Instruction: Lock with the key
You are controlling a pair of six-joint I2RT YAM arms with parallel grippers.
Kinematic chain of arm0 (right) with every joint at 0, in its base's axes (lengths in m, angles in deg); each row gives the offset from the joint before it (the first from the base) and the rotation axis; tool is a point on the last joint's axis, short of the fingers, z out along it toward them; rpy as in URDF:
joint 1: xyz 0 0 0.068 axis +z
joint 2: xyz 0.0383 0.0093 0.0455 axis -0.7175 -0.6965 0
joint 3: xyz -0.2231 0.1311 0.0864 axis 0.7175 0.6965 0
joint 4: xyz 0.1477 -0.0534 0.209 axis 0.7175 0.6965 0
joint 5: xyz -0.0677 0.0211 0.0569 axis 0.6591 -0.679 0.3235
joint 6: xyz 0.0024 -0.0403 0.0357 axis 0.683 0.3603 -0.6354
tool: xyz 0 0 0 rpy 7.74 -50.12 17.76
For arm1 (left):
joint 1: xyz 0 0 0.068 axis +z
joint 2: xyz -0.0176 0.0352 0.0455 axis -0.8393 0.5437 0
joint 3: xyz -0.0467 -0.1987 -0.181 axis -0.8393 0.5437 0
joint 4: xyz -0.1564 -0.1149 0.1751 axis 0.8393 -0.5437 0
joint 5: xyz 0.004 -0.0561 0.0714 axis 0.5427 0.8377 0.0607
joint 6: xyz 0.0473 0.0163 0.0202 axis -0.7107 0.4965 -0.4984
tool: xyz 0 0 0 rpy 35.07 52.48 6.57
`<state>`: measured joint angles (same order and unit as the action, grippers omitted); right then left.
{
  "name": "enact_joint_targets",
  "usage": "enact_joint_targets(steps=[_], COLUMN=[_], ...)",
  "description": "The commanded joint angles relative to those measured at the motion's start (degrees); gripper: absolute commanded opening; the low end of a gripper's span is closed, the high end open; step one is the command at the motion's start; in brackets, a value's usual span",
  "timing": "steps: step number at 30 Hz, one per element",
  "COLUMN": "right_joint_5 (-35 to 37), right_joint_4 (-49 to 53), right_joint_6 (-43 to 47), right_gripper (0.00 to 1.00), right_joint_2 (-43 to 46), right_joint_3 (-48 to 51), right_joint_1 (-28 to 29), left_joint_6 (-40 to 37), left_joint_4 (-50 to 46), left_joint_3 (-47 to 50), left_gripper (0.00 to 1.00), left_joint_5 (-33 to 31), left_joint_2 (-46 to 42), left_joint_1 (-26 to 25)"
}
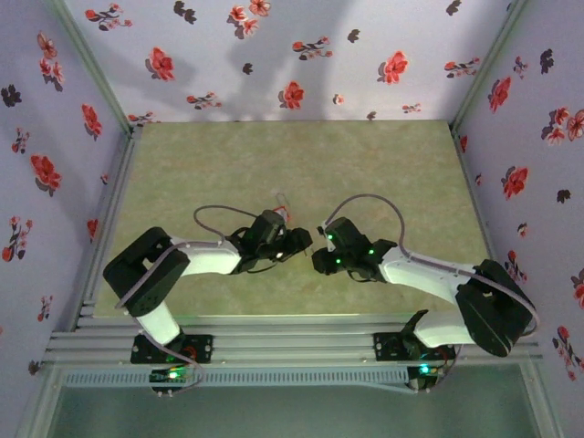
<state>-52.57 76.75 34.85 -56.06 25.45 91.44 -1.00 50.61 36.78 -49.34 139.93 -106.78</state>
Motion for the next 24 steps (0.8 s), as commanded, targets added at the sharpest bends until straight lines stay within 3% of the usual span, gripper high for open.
enact_joint_targets(steps=[1, 24], right_joint_5=[0.01, -0.16], right_joint_4=[-1.8, -2.24], right_joint_6=[0.41, 0.11], right_gripper=[0.3, 0.29], right_joint_2=[1.18, 2.07], right_joint_3=[0.43, 0.89], right_joint_1=[0.51, 0.53], left_joint_6=[1.52, 3.74], left_joint_4=[3.81, 10.52], left_joint_3=[1.19, 2.9], left_gripper=[0.53, 0.27], left_joint_5=[1.13, 3.36], left_joint_2=[0.9, 2.94], left_joint_1=[-0.65, -1.15])
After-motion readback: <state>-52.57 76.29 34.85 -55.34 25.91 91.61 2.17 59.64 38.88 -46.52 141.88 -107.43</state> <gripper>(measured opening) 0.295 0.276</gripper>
